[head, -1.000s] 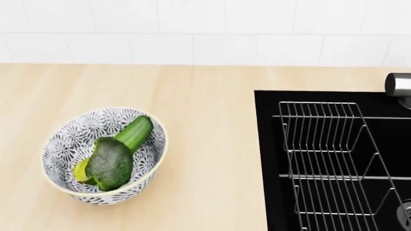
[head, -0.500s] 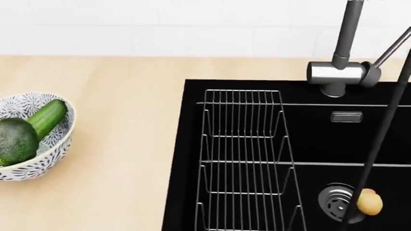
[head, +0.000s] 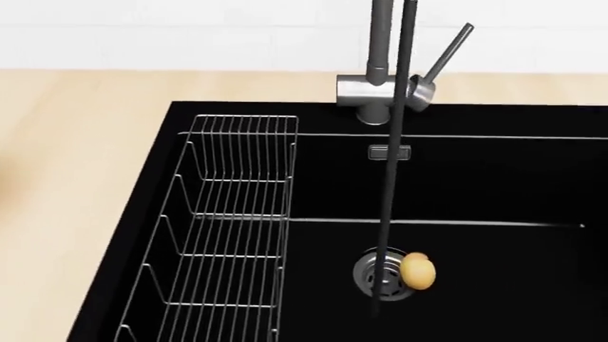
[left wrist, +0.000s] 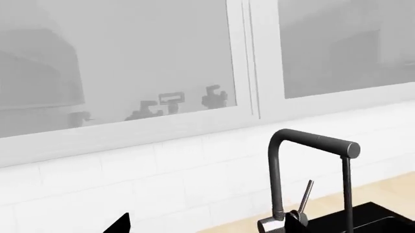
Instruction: Pick the cucumbers and broccolis from the sink and place them in one bowl. Place the apricot in the other bowl. Then turn off the sink faucet.
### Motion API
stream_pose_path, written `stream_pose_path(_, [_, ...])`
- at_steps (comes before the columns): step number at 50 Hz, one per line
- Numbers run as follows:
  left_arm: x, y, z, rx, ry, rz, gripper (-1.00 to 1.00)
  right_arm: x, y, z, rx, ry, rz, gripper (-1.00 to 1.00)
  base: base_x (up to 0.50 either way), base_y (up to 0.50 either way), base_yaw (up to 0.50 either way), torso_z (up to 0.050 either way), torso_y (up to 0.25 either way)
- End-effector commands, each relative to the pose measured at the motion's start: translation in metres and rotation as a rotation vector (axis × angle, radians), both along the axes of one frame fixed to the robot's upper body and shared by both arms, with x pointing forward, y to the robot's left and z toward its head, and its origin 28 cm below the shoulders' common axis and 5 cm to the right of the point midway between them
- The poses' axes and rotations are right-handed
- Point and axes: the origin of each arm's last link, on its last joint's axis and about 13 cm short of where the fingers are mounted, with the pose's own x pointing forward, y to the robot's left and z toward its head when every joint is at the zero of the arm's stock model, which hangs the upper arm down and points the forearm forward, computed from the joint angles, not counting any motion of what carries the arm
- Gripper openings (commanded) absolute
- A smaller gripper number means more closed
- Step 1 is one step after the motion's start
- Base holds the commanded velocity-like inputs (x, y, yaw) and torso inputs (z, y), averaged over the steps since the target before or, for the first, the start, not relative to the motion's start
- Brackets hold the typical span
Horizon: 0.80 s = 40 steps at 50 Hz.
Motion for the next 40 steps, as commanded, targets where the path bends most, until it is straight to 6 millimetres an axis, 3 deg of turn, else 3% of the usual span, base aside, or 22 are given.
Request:
stream_pose_path(1, [0.0016,0.0003,0.0024,-0.022,-0.017,-0.036,1.0,0.0028,0.0004,0.002,0.023,-0.025,0.026,1.0,-0.14,-0.5,0.0,0.0,0.0])
stream_pose_path(26, [0.0018,-0.0009,0.0038,-0.024,-0.016,-0.036,1.0,0.0055,0.0029,0.0001,-0.005,-0.022,0.009,1.0,-0.13,-0.49,0.0,0.0,0.0])
stream_pose_path(40, [0.0005,-0.001,0.0045,-0.028,-0.02,-0.038,1.0,0.0065,0.0056,-0.0004,-0.025,-0.028,-0.009,1.0,0.0,-0.03,0.0,0.0,0.0])
